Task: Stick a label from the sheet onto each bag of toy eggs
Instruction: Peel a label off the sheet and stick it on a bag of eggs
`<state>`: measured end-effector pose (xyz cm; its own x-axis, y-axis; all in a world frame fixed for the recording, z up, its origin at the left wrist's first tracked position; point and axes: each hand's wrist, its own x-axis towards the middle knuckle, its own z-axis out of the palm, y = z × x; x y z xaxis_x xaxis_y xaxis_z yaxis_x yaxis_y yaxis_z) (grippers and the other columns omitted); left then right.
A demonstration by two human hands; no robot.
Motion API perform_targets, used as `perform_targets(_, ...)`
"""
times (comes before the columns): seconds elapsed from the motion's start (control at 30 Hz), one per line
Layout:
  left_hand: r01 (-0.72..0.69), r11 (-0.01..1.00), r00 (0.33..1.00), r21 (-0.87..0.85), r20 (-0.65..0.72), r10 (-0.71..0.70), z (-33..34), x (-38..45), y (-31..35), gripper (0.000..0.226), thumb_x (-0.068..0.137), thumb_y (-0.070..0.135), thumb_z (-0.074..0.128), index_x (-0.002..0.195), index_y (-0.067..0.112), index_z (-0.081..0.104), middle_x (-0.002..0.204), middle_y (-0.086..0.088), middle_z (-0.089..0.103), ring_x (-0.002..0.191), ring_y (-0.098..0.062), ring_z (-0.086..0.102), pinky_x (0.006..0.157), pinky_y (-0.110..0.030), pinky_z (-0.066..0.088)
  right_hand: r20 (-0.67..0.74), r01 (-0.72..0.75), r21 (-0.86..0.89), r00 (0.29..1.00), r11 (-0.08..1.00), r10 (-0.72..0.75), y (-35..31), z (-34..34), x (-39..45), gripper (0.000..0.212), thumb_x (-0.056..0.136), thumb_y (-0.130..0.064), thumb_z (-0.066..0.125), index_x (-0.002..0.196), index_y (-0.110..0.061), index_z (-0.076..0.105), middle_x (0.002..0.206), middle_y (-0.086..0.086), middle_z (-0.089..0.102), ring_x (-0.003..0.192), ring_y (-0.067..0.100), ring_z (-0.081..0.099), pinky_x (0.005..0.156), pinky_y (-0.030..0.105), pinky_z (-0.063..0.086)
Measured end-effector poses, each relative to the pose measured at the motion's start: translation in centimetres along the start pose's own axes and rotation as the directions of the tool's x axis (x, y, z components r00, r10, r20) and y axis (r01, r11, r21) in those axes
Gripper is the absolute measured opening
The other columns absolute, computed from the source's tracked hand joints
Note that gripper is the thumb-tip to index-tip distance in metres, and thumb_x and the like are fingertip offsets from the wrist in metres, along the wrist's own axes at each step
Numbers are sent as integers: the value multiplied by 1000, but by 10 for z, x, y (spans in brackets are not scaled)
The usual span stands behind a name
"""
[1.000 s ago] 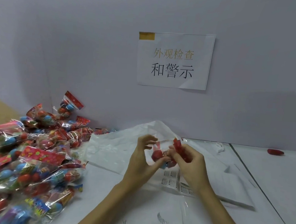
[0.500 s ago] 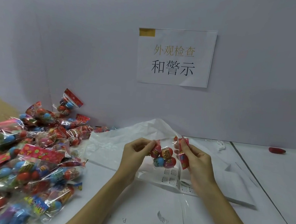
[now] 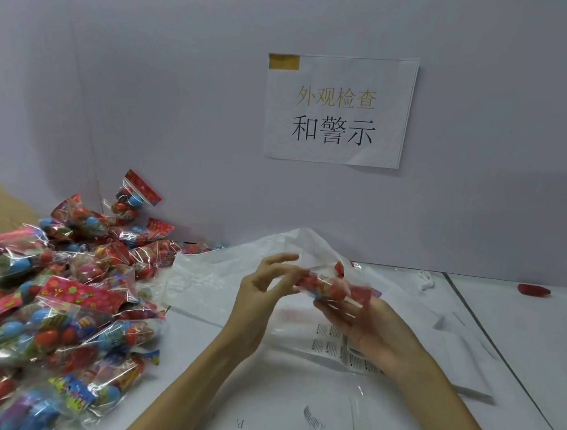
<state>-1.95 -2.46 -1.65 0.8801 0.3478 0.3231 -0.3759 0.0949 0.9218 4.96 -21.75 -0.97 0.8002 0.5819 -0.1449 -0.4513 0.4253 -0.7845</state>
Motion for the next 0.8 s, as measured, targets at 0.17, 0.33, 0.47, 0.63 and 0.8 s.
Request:
perform_targets(0.17, 228, 973, 974, -27, -1, -228, 4, -1, 5, 58, 86, 61, 68, 136, 33, 59, 129, 1, 71, 112, -16, 73, 86, -29, 61, 48, 109, -289, 994, 951, -100, 2, 2, 0, 41, 89, -9, 76, 129, -14, 70, 119, 19, 75, 102, 34, 76, 74, 38, 64)
perform_targets(0.33, 273, 962, 962, 0, 4, -273, 1, -4, -5, 38, 86, 37, 77, 111, 9, 80, 111, -12, 77, 106, -27, 74, 87, -34, 62, -18, 92, -345, 994, 934, -105, 5, 8, -5, 31, 93, -26, 75, 118, -7, 76, 112, 20, 77, 102, 35, 77, 73, 38, 65)
perform_targets(0.47, 313, 942, 948, -122, -15, -317, 0, 0, -4, 34, 76, 30, 84, 103, 10, 83, 110, -13, 78, 101, -24, 76, 82, -28, 61, -117, 99, -391, 981, 915, -156, 8, 10, 0, 34, 95, -35, 71, 114, -7, 78, 109, 18, 78, 102, 35, 77, 90, 51, 61)
perform_targets(0.63, 383, 835, 900, -396, -43, -433, 0, 9, -3, 20, 69, 12, 87, 89, 13, 85, 98, -12, 78, 86, -18, 77, 72, -27, 61, -70, 155, -247, 982, 956, -178, 13, 17, 1, 27, 98, -31, 68, 114, -12, 80, 98, 10, 80, 84, 21, 79, 68, 34, 63)
perform_targets(0.8, 363, 855, 901, -370, -96, -424, -1, 6, -7, 26, 68, 16, 90, 93, 16, 85, 100, -9, 78, 86, -17, 77, 72, -27, 61, -64, 171, -382, 975, 908, -211, 19, 9, 7, 27, 97, -40, 69, 109, -20, 81, 105, 12, 80, 97, 30, 78, 86, 45, 62)
